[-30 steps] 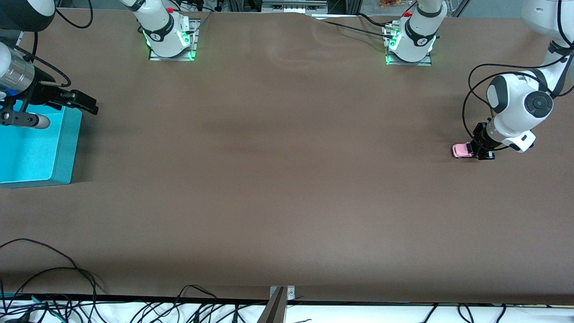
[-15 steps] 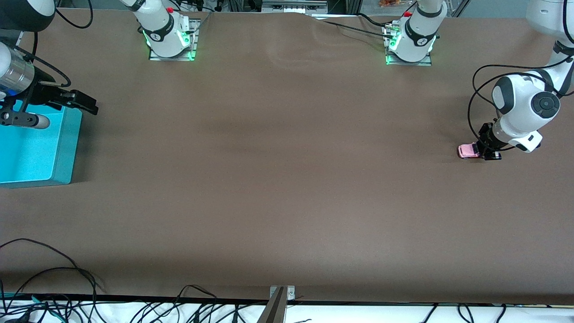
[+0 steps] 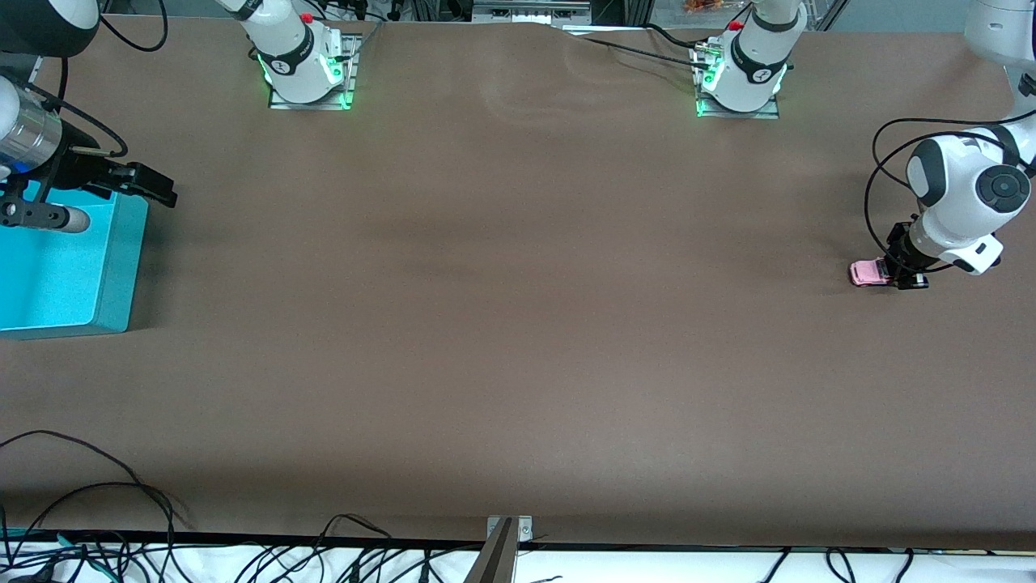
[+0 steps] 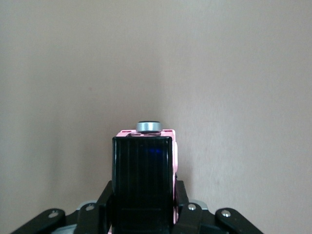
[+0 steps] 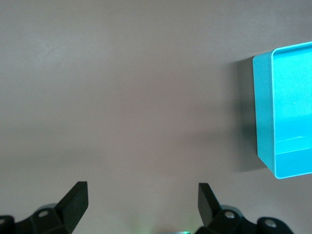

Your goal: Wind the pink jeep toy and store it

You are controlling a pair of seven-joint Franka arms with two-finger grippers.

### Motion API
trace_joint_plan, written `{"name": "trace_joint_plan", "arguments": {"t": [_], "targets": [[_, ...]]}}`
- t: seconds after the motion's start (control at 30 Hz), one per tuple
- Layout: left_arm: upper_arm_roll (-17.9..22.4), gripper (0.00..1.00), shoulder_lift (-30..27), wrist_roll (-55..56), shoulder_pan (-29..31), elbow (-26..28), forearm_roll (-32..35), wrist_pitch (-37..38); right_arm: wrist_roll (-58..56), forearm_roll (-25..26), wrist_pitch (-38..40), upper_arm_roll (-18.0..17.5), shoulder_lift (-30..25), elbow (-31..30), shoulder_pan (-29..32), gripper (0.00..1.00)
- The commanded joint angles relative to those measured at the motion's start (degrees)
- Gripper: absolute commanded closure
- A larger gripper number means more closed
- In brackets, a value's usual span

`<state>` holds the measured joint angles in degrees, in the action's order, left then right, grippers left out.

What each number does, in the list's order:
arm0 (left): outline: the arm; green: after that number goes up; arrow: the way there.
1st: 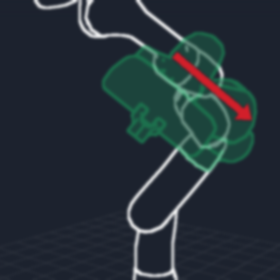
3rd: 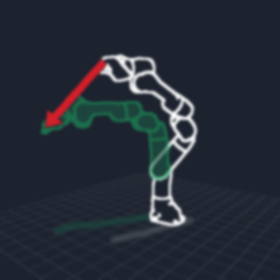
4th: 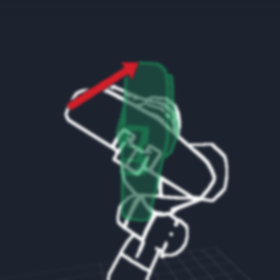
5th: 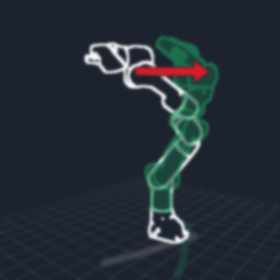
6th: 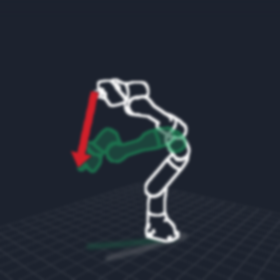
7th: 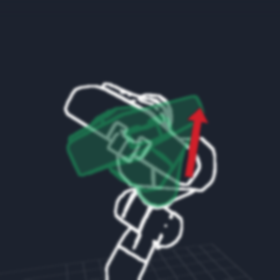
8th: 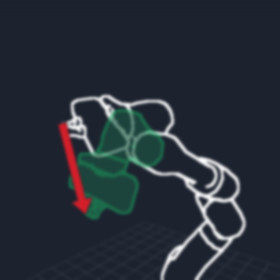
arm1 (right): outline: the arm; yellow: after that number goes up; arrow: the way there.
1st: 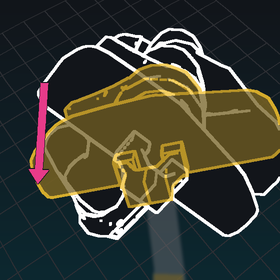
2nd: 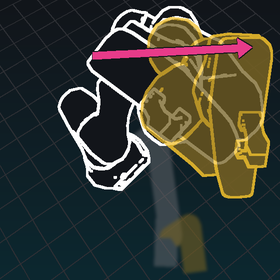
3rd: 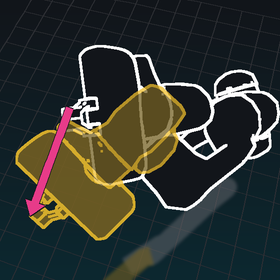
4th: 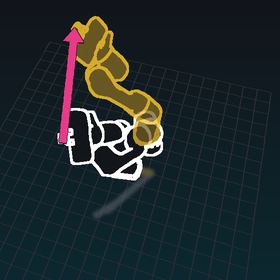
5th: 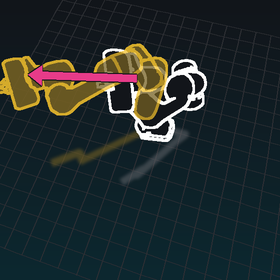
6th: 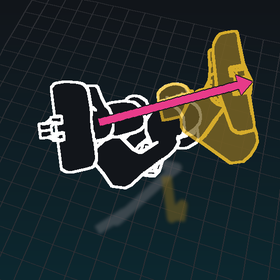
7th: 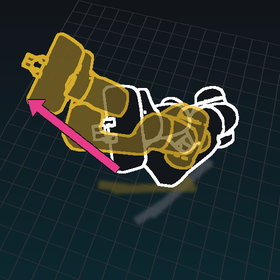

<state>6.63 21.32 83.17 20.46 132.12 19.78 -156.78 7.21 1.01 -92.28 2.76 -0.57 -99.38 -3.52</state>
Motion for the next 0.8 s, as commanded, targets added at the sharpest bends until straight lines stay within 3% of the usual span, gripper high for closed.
{"name": "trace_joint_plan", "arguments": {"t": [0.0,0.03,0.1,0.4,0.77], "targets": [[0.2,0.49,6.4,0.2,0.5,-2.5,2.4,-3.4,0.9,-0.1,1.3,0.1,0.7,1.8,-0.2,0.0],[0.2,0.36,6.2,0.2,0.5,-2.5,2.5,-3.4,0.9,0.0,1.3,0.1,0.7,1.8,-0.2,0.0],[0.2,0.0,5.5,0.2,0.5,-2.4,2.5,-3.2,0.9,-0.1,1.3,0.1,0.8,1.8,-0.2,0.0],[0.7,0.0,-1.3,0.2,-1.3,-2.4,2.5,5.7,0.9,-0.1,1.3,0.1,0.8,1.8,-0.2,0.0],[0.6,0.0,-6.6,0.1,-1.8,-2.2,2.6,11.2,0.9,-0.1,1.3,0.1,0.9,1.8,-0.2,0.0]]}}
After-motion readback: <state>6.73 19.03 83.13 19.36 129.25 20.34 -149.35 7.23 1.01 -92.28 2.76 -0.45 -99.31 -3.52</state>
